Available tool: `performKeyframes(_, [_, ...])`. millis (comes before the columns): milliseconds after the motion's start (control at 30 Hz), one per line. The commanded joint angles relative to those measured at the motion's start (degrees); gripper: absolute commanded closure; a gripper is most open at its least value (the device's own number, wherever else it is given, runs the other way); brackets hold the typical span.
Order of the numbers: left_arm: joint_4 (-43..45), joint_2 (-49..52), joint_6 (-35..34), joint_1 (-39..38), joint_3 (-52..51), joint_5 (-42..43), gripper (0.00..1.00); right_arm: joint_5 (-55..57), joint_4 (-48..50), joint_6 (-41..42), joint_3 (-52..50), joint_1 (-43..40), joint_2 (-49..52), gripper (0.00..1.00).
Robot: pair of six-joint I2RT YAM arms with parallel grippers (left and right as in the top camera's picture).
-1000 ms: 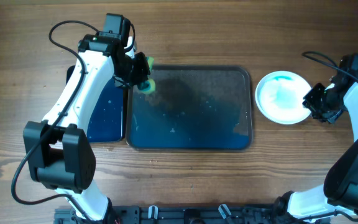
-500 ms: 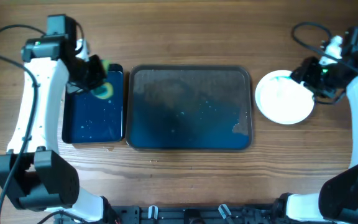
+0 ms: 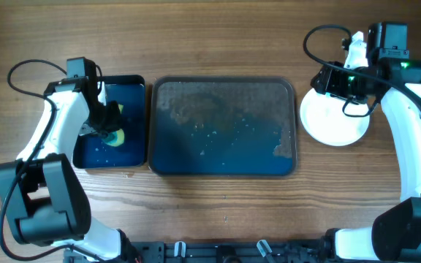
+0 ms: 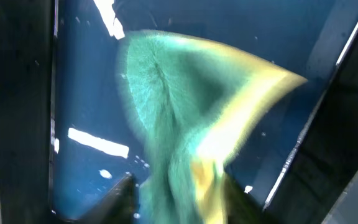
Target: Clean dirty plates on tray and stack at the side
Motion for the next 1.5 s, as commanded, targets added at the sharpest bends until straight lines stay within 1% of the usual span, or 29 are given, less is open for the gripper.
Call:
performKeyframes(0, [1.57, 0.24, 0.31, 0.22, -0.09, -2.49, 0.00, 1.07, -0.70, -1.62, 0.70, 0.33, -0.44, 0.36])
performKeyframes(67, [0.90, -0.02, -0.13, 0.07, 0.39, -1.97, 0.00, 1.86, -1.16, -1.75, 0.72, 0.48, -0.48, 0.34])
performKeyframes(133, [-1.64, -1.14, 0.00, -0.35, 1.86, -2.21, 0.00, 1.88, -1.38, -3.39, 0.74, 0.81, -0.94, 0.31])
performKeyframes(233, [-6.64, -4.90, -0.46, -1.07, 5.81, -2.47, 0.00, 3.37, -1.40, -4.76, 0.74, 2.01, -2.84, 0.19])
performKeyframes(300, [-8.52, -8.90, -2.82, -2.05, 8.41, -2.12, 0.00, 5.55, -1.18, -4.83, 0.74, 3.45, -5.25, 0.17])
performKeyframes(367, [-8.72, -13.35, -4.94, -3.13, 8.92, -1.38, 0.00, 7.19, -0.94, -6.29, 0.74, 5.27, -8.15, 0.16])
performKeyframes(433, [-8.70, -16.26, -5.09, -3.85, 8.92, 0.20, 0.00, 8.15, -0.81, -7.74, 0.74, 7.10, -11.45, 0.14])
performKeyframes(500, [-8.63, -19.10, -5.09, -4.44, 8.92, 0.37, 0.00, 8.09, -0.81, -8.94, 0.76, 8.96, -15.82, 0.00])
performKeyframes(733, [-8.68, -20.46, -5.07, -4.52, 8.92, 0.31, 0.00, 7.89, -1.25, -8.90, 0.74, 10.54, -31.54, 0.00])
performKeyframes(967, [-8.68, -20.46, -5.07, -4.50, 8.92, 0.31, 0.00, 7.91, -4.50, -8.92, 0.74, 10.54, -41.83, 0.00])
performKeyframes(1167, [-8.68, -20.46, -5.07, -4.50, 8.92, 0.31, 0.00, 8.20, -4.79, -9.44, 0.72, 10.54, -43.25, 0.00])
performKeyframes(1233, [-8.68, -20.46, -5.07, -4.52, 8.92, 0.31, 0.00, 10.88, -4.48, -13.20, 0.72, 10.54, -42.91, 0.00])
performKeyframes(1333, [-8.68, -20.46, -5.07, -4.52, 8.92, 0.31, 0.00, 12.00, -4.63, -15.39, 0.72, 10.54, -42.42, 0.00])
performKeyframes(1467, [-8.68, -20.46, -5.07, -4.52, 8.92, 0.31, 0.00, 11.26, -0.39, -16.00, 0.68, 10.54, -41.48, 0.00])
